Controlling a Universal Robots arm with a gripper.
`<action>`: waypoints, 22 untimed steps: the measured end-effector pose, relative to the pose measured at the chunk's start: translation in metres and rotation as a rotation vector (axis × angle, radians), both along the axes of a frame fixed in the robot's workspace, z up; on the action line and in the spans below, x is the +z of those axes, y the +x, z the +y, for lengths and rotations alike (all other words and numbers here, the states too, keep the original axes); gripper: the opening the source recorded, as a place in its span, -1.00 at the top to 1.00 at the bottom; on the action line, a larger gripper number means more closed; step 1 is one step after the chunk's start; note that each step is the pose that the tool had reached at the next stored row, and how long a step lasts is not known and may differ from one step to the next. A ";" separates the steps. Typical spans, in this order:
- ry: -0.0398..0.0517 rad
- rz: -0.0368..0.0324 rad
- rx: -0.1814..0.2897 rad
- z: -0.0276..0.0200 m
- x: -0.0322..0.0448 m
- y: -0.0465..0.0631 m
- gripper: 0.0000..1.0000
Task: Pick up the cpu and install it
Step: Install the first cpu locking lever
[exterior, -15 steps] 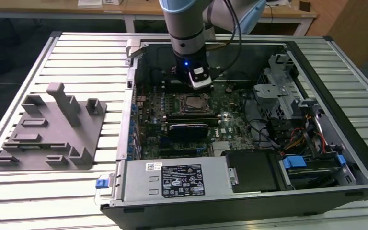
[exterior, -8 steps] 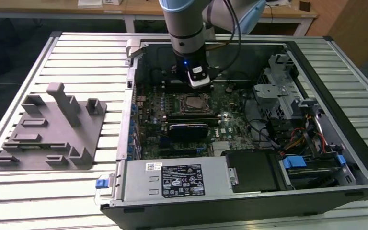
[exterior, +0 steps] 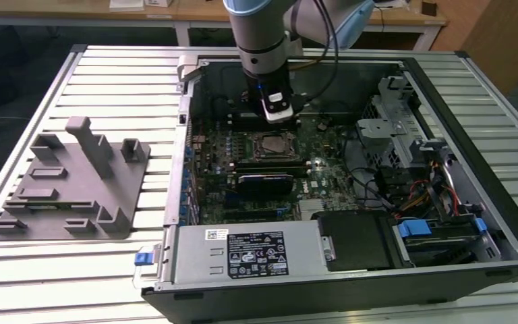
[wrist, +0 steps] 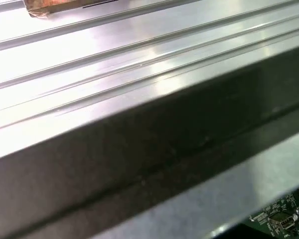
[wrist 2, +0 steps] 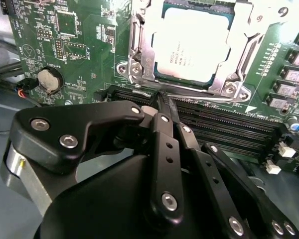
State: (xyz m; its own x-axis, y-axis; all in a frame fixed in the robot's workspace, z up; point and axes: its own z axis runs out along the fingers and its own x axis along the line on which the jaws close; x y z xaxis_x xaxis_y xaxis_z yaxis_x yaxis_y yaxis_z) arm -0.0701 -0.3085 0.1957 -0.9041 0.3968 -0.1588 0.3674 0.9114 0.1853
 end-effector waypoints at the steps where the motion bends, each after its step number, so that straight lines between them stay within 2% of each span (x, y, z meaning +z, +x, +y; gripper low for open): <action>1: -0.0005 -0.0003 -0.002 0.0001 0.0000 0.000 0.79; 3: -0.0039 -0.0020 -0.004 0.0002 -0.0005 0.000 0.79; 13: -0.0367 -0.0133 -0.008 0.0001 -0.0031 0.000 0.79; 18: -0.0359 -0.0136 -0.008 0.0001 -0.0039 0.000 0.79; 22: -0.0231 -0.0136 -0.008 -0.0005 -0.0044 0.000 0.79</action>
State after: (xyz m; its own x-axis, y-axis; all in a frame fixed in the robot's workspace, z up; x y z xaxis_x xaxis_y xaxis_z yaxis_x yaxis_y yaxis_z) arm -0.0705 -0.3090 0.1913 -0.8986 0.4001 -0.1803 0.3723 0.9125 0.1693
